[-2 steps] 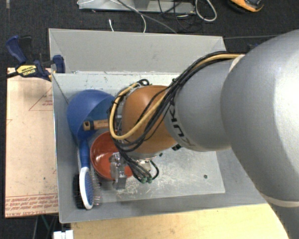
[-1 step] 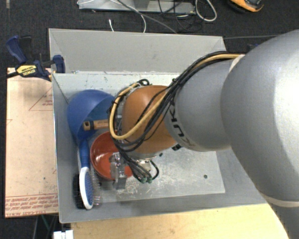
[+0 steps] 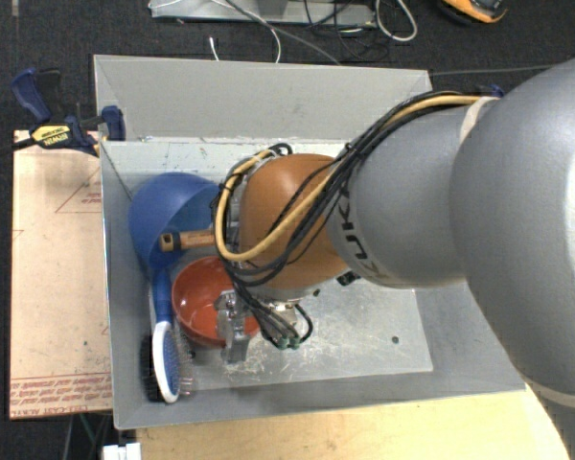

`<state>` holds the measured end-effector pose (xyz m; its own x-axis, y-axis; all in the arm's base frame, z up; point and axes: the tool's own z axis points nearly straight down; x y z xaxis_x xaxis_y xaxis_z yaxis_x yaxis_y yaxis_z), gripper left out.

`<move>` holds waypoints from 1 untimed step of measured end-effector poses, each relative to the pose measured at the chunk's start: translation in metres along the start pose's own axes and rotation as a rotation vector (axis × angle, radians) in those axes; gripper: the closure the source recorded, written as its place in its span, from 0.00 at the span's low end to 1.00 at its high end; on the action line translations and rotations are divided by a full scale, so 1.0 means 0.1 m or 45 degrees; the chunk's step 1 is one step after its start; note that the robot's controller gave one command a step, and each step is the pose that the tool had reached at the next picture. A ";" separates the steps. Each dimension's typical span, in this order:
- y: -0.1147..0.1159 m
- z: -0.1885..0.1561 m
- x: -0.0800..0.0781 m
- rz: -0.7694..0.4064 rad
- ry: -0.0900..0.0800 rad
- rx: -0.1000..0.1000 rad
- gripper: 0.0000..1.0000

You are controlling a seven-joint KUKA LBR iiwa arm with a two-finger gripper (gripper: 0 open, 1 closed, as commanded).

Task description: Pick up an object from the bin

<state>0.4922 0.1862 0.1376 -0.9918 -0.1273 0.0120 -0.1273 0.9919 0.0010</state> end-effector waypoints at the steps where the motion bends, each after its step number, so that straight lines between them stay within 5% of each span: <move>1: 0.24 -0.37 -0.28 -0.131 0.000 0.003 1.00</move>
Offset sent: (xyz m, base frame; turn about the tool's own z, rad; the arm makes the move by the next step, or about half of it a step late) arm 0.0124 0.0096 0.1481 -0.0060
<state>0.5177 0.2136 0.1744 -0.9734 -0.2289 0.0119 -0.2289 0.9734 0.0001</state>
